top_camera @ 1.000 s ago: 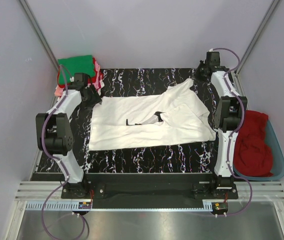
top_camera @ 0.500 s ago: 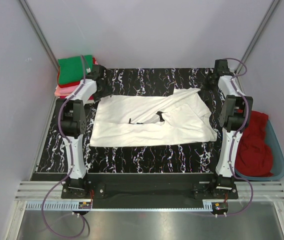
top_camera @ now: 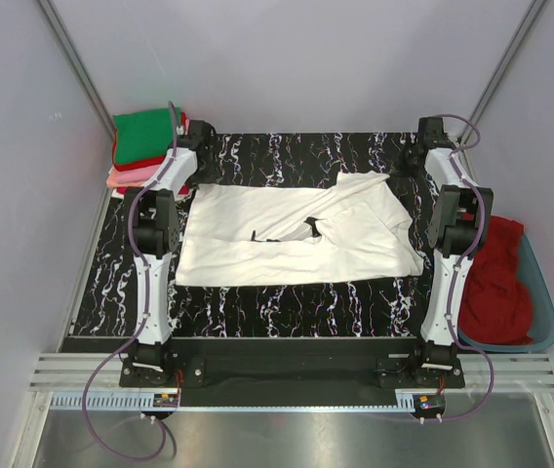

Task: Fold and stack the t-shirts
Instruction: Fold the tshirt

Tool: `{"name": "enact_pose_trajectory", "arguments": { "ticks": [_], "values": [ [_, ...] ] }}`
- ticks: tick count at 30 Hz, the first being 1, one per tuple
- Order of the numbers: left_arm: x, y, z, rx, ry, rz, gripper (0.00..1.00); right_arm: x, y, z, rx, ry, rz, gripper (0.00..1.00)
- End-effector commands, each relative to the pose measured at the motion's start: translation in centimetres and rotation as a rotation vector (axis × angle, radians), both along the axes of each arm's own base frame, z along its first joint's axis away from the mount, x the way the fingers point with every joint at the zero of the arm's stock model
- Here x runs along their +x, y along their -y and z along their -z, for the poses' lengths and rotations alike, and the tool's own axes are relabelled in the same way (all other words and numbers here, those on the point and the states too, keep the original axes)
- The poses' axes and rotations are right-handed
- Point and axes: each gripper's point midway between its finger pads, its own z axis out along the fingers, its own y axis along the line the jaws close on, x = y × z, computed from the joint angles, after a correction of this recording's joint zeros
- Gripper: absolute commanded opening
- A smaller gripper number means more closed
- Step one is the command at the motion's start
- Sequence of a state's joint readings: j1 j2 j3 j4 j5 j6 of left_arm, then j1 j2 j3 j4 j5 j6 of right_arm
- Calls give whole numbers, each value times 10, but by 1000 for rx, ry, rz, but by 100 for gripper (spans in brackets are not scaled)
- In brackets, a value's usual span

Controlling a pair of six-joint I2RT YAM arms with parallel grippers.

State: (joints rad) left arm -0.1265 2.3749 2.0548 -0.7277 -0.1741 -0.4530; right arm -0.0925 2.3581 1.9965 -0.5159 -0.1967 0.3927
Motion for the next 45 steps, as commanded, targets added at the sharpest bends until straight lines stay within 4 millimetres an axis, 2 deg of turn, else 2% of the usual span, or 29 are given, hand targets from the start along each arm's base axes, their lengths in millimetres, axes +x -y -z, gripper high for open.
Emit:
{"name": "enact_pose_trajectory", "arguments": {
  "ticks": [1,8,11,13,15,20,24,26,27,29,30,31,32,33,34,35,36,37,38,39,40,42,43,44,45],
  "values": [
    [7,-5,6,45,-6,-3,61,7,-3,-30,-4,82,-30,0],
    [1,1,27,38,-46,-10,51,6,-5,-31,6,82,-32,0],
    [1,6,30,45,-53,8,41,6,-7,-30,15,81,-36,0],
    [1,11,31,34,-57,22,23,5,-7,-29,18,79,-35,0],
    [-1,12,30,32,-61,20,17,5,-9,-30,19,81,-38,0],
    [-5,16,6,20,-31,25,12,9,-13,-45,47,107,-53,0],
    [-14,16,-23,31,-9,33,11,10,-29,-69,117,158,-113,0],
    [-23,13,-24,49,-17,30,10,7,-35,-77,134,176,-140,0],
    [-24,13,-37,54,4,30,10,5,-37,-91,138,201,-153,0],
    [-33,10,-38,73,-3,28,9,-1,-40,-93,135,212,-170,0],
    [-34,9,-50,71,22,26,9,-4,-41,-108,133,240,-178,0],
    [-36,9,-54,74,25,27,8,-10,-42,-104,133,230,-185,0],
    [-41,7,-53,82,18,27,8,-12,-44,-109,132,246,-193,0],
    [-42,7,-63,81,40,26,7,-17,-45,-123,129,274,-202,0],
    [-43,6,-68,82,51,28,7,-23,-45,-119,128,264,-206,0],
    [-45,6,-71,83,55,31,6,-26,-46,-122,124,275,-210,0],
    [-47,4,-79,85,70,32,6,-31,-46,-135,118,299,-212,0],
    [-50,3,-82,89,73,32,6,-38,-46,-129,119,284,-210,0],
    [-52,2,-84,96,76,33,6,-41,-46,-131,115,286,-211,0],
    [-57,0,-88,98,79,33,6,-47,-46,-142,108,303,-208,0],
    [-60,-1,-89,102,79,34,5,-54,-46,-135,110,284,-208,0],
    [-67,-3,-96,105,90,35,4,-64,-46,-143,103,295,-203,0],
    [-74,-4,-90,108,74,34,4,-72,-47,-136,106,278,-202,0],
    [-79,-5,-90,109,71,34,4,-78,-47,-144,104,287,-200,0],
    [-81,-6,-97,104,92,32,4,-83,-46,-144,97,285,-193,0]
  ]
}}
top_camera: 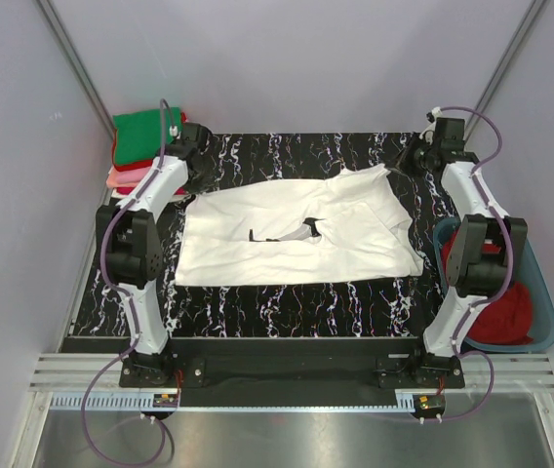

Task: Fold and stack the t-shirts
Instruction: Fold the tshirt

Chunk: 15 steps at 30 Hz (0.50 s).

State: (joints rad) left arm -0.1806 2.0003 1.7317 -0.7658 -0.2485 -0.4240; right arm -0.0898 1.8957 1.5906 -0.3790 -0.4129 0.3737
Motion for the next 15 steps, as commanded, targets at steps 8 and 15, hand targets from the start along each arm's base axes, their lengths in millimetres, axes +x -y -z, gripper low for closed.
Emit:
{"name": "enact_pose_trajectory", "arguments": {
  "ticks": [8,15],
  "values": [
    [-41,-16,-18,36,58,-14,2,-66,0,-24,-50,51,24,0],
    [-66,-22,-11,49,48,-13,2,-106,5,-12,-62,11,88,0]
  ]
}}
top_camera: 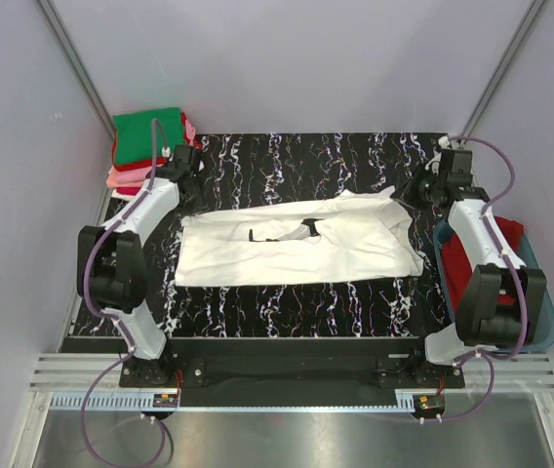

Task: Fold and stack the t-shirts
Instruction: Fold the tshirt

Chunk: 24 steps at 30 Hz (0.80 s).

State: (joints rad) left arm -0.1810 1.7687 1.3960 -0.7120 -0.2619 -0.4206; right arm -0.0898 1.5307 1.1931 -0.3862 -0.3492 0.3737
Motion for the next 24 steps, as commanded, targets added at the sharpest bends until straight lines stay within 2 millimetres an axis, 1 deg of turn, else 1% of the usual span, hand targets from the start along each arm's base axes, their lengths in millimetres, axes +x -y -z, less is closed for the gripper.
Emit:
{"name": "enact_pose_trajectory", "arguments": {
  "ticks": [1,2,3,4,5,7,8,10,11,12,13,14,15,16,17,18,19,20,21,23,24],
  "values": [
    [2,-8,-22,28,96,-9,2,-14,4,-8,-25,36,42,0],
    [0,-8,-24,29,100,-9,2,-18,4,-9,-25,37,44,0],
    [-4,-9,-20,31,92,-9,2,-24,3,-2,-19,20,49,0],
    [-5,-9,-19,30,90,-8,2,-28,4,0,-21,12,54,0],
    [-7,-10,-20,30,93,-8,2,-31,7,-3,-33,17,72,0],
    [-12,-10,-15,29,80,-6,2,-42,10,5,-40,-18,95,0],
    [-14,-10,-17,28,83,-4,2,-45,15,2,-61,-11,127,0],
    [-19,-10,-14,30,71,1,4,-57,19,10,-62,-46,166,0],
    [-23,-11,-15,33,67,2,10,-62,27,9,-86,-46,213,0],
    [-28,-12,-12,35,52,2,15,-71,28,19,-75,-80,248,0],
    [-34,-13,-11,37,36,0,21,-79,30,23,-79,-101,269,0],
    [-43,-14,-15,38,28,-3,38,-85,35,24,-93,-106,306,0],
    [-53,-17,-10,45,8,-7,45,-93,35,33,-90,-138,323,4],
    [-60,-21,-11,57,8,-17,54,-100,37,38,-96,-161,333,20],
    [-73,-24,-14,61,12,-25,65,-104,40,40,-106,-170,355,50],
    [-78,-27,-15,66,18,-30,70,-108,41,43,-115,-183,353,58],
    [-81,-30,-19,78,35,-38,74,-111,41,44,-117,-193,351,64],
    [-83,-32,-26,75,64,-42,76,-112,41,42,-119,-185,350,67],
    [-84,-32,-29,73,72,-43,77,-111,41,39,-120,-174,346,70],
    [-79,-27,-31,51,84,-36,77,-108,39,30,-111,-139,338,70],
    [-73,-25,-34,41,94,-33,77,-106,37,26,-101,-122,327,71]
  ]
}}
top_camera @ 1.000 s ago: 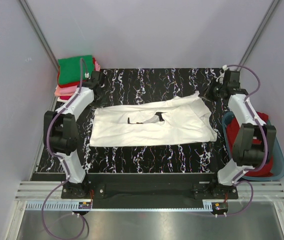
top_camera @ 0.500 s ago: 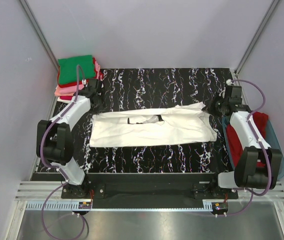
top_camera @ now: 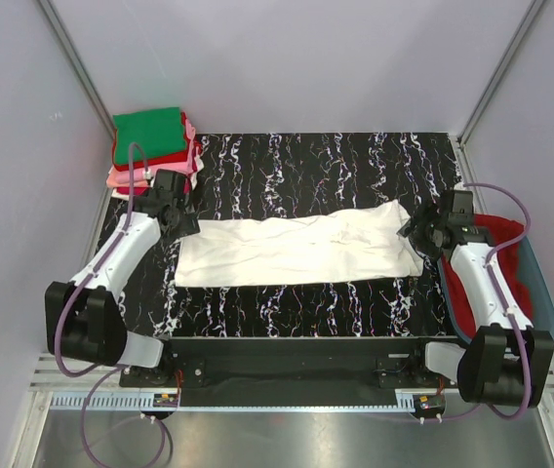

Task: Fold and stack the t-shirts
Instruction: Fold the tshirt

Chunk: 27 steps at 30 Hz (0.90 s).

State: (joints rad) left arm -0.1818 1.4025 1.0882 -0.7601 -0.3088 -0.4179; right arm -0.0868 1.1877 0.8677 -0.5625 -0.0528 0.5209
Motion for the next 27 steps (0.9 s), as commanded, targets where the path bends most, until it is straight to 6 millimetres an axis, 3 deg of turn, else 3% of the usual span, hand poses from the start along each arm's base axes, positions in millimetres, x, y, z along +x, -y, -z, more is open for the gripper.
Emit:
{"name": "enact_pose_trajectory", "arguments": {
  "ticks": [1,4,5,6,7,8,10,11,12,14,15,17,18,21,22,23,27],
  "values": [
    [21,7,-16,-27,78,0,76,13,0,-27,-7,119,-2,70],
    [37,23,-11,-88,72,24,73,32,-21,-40,64,180,-122,68],
    [47,29,-8,-101,76,33,73,38,-28,-30,98,141,-156,67],
    [50,35,-4,-109,68,47,72,47,-32,-36,104,150,-190,66],
    [54,38,-3,-107,65,53,72,52,-35,-34,121,135,-215,63],
    [58,40,7,-102,42,52,72,57,-42,-16,150,72,-244,62],
    [68,43,7,-102,40,54,72,69,-54,-15,146,48,-309,62],
    [74,44,11,-100,27,55,71,74,-56,1,142,-6,-314,62],
    [75,45,14,-101,16,55,70,84,-61,-5,130,3,-337,62],
    [77,50,20,-123,2,62,68,86,-79,14,127,-77,-382,64],
    [76,54,21,-141,-2,69,67,94,-84,9,116,-77,-395,64],
    [71,55,16,-156,6,72,67,98,-103,23,102,-122,-438,64],
    [65,54,18,-156,-5,74,67,106,-108,17,89,-108,-453,64],
    [46,53,8,-162,-4,109,67,111,-124,32,76,-163,-475,64],
    [38,51,-2,-159,13,117,67,110,-125,44,71,-205,-474,64],
    [26,48,4,-154,-4,120,67,110,-130,47,72,-212,-484,64],
    [-9,40,-5,-152,6,133,67,115,-134,61,47,-250,-485,64]
  ]
}}
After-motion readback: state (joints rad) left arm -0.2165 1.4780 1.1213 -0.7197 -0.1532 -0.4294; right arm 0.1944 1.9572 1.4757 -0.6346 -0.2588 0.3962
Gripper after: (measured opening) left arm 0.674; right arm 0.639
